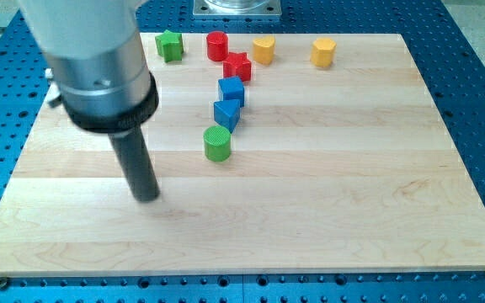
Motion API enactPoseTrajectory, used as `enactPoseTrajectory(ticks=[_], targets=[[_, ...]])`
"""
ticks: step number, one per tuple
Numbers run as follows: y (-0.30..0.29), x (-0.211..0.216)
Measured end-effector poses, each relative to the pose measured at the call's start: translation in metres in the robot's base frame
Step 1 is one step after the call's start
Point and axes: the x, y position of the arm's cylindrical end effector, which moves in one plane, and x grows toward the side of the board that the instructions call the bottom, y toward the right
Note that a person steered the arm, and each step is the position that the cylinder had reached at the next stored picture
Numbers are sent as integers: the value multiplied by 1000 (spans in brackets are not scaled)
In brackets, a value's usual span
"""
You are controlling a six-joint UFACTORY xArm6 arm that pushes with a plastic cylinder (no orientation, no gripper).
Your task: Slightly move the green circle to the left
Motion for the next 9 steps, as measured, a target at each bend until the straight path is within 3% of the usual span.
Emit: enactPoseTrajectory(ticks=[2,4,5,6,9], targets=[[40,-52],[88,-54],[123,-8],[186,-55],[159,-44]])
